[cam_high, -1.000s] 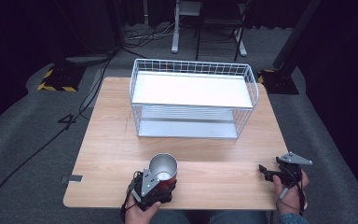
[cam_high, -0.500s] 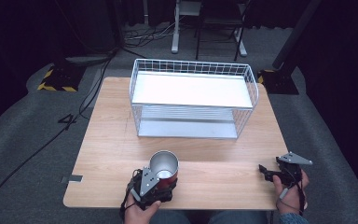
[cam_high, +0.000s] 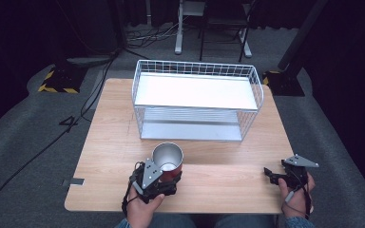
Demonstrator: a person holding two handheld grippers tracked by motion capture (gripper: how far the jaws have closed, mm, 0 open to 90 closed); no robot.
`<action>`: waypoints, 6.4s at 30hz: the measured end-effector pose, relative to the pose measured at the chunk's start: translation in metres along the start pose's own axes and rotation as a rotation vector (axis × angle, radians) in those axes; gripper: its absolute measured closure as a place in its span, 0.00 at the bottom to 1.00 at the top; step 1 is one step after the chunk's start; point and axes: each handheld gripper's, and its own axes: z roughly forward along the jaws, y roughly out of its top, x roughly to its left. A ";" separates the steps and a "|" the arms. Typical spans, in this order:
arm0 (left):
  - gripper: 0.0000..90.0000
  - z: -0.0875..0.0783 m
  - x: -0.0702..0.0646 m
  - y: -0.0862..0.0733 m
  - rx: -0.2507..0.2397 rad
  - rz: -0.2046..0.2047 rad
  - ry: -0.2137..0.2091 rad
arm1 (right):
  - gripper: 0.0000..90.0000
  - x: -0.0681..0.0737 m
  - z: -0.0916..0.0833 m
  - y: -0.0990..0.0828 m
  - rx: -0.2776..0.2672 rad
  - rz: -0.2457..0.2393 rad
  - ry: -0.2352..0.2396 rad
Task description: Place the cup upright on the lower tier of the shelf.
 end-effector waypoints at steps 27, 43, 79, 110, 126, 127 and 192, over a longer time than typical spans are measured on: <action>0.17 0.036 0.023 0.045 -0.048 -0.009 -0.001 | 0.17 -0.004 0.001 0.000 0.014 0.033 0.023; 0.17 0.072 0.020 0.049 -0.065 0.019 -0.012 | 0.17 -0.003 0.001 0.000 0.013 0.031 0.021; 0.17 0.138 0.028 0.047 -0.074 0.052 0.061 | 0.17 -0.003 0.001 0.000 0.011 0.028 0.019; 0.17 0.193 0.056 0.057 -0.055 -0.004 0.108 | 0.17 -0.004 0.001 0.000 0.014 0.032 0.023; 0.17 0.210 0.066 0.052 0.001 -0.052 0.116 | 0.17 -0.003 0.001 0.000 0.011 0.025 0.021; 0.17 0.210 0.066 0.052 0.001 -0.052 0.116 | 0.17 -0.003 0.001 0.000 0.011 0.025 0.021; 0.17 0.018 0.056 0.050 0.015 -0.016 0.046 | 0.17 -0.001 0.002 0.001 0.008 0.013 0.022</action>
